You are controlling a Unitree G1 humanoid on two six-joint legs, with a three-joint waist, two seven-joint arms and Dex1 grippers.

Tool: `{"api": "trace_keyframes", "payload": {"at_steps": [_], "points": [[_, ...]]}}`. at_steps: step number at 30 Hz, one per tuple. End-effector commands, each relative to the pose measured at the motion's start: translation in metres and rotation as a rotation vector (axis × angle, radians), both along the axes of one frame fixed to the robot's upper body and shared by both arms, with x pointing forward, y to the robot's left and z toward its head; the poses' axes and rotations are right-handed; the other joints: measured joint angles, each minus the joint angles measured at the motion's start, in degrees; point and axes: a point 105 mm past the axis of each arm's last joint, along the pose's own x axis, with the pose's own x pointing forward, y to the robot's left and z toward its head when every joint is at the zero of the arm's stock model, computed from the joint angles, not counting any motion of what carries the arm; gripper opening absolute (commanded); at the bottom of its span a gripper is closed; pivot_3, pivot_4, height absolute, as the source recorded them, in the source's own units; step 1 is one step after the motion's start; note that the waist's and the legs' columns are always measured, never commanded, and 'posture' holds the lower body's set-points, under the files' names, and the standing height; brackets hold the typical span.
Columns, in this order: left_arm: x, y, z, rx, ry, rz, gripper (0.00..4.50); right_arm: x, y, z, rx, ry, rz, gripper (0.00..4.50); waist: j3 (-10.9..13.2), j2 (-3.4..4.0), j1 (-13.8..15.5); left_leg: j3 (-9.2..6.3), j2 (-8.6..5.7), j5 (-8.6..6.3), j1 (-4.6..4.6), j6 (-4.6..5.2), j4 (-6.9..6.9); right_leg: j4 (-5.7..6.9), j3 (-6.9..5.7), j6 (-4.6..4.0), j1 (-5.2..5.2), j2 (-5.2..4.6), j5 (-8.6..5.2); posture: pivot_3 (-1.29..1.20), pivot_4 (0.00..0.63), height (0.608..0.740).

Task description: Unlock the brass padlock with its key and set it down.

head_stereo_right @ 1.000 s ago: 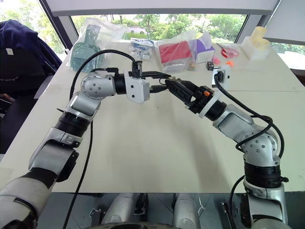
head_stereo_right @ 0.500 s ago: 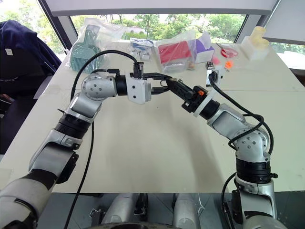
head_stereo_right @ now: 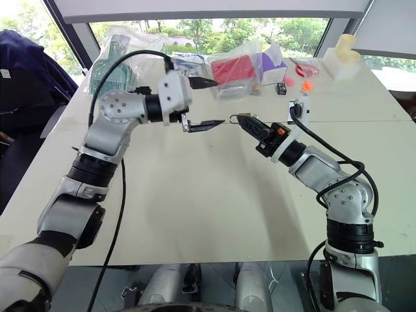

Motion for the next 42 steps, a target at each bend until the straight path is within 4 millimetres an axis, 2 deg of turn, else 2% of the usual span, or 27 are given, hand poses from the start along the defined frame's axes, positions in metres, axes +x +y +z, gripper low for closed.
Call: {"api": "trace_keyframes", "payload": {"at_steps": [1, 16, 23, 28, 33, 37, 41, 42], "points": [[-0.004, -0.003, 0.018, -0.049, -0.025, -0.012, 4.45, -0.003, 0.0, 0.015, 0.011, -0.061, 0.012, 0.0, 0.0, 0.0, 0.17, 0.0, -0.01, 0.01, 0.0, -0.02, 0.0, 0.0, 0.0, 0.0, 0.01, 0.0, 0.0, 0.0, 0.15, 0.735], [0.004, -0.021, 0.003, -0.037, -0.001, -0.043, 4.45, -0.015, 0.019, 0.03, 0.044, -0.097, 0.072, 0.0, 0.0, 0.0, 0.25, -0.01, -0.03, 0.13, -0.01, -0.22, 0.0, -0.06, 0.0, -0.02, 0.02, -0.02, 0.0, 0.0, 0.15, 0.735], [0.007, -0.026, 0.004, -0.027, -0.013, -0.05, 4.45, -0.025, 0.03, 0.031, 0.065, -0.093, 0.122, 0.0, 0.0, 0.0, 0.24, -0.03, -0.02, 0.12, -0.01, -0.21, 0.0, -0.07, 0.0, -0.02, 0.01, -0.03, 0.0, 0.0, 0.15, 0.735], [0.015, -0.026, 0.014, -0.071, -0.034, -0.009, 4.45, -0.03, 0.034, 0.027, 0.068, -0.077, 0.138, 0.0, 0.0, 0.0, 0.26, -0.04, -0.02, -0.03, -0.01, 0.05, 0.0, -0.07, 0.0, -0.02, 0.01, -0.04, 0.0, 0.0, 0.15, 0.735], [0.019, -0.024, 0.017, -0.083, -0.051, 0.012, 4.45, -0.029, 0.033, 0.024, 0.071, -0.063, 0.134, 0.0, 0.0, 0.0, 0.22, -0.03, -0.02, -0.03, -0.01, 0.05, 0.0, -0.07, 0.0, -0.02, 0.01, -0.04, 0.01, 0.0, 0.15, 0.735], [0.019, -0.02, 0.011, -0.075, -0.04, 0.023, 4.45, -0.028, 0.031, 0.02, 0.071, -0.052, 0.124, 0.0, 0.0, 0.0, 0.25, -0.03, -0.02, -0.03, -0.01, 0.05, 0.0, -0.07, 0.0, -0.02, 0.01, -0.04, 0.01, 0.0, 0.15, 0.735], [0.026, -0.005, 0.0, -0.064, 0.037, 0.076, 4.45, -0.024, 0.025, 0.014, 0.057, -0.025, 0.091, 0.0, 0.0, 0.0, 0.18, -0.03, -0.02, -0.03, -0.01, 0.05, 0.0, -0.07, 0.0, -0.02, 0.01, -0.04, 0.01, 0.0, 0.15, 0.735], [0.026, 0.003, -0.005, -0.064, 0.072, 0.086, 4.45, -0.019, 0.022, 0.007, 0.026, 0.002, 0.06, 0.0, 0.0, 0.0, 0.11, -0.03, -0.02, -0.03, -0.01, 0.05, 0.0, -0.07, 0.0, -0.02, 0.0, -0.04, 0.01, 0.0, 0.15, 0.735]]}}
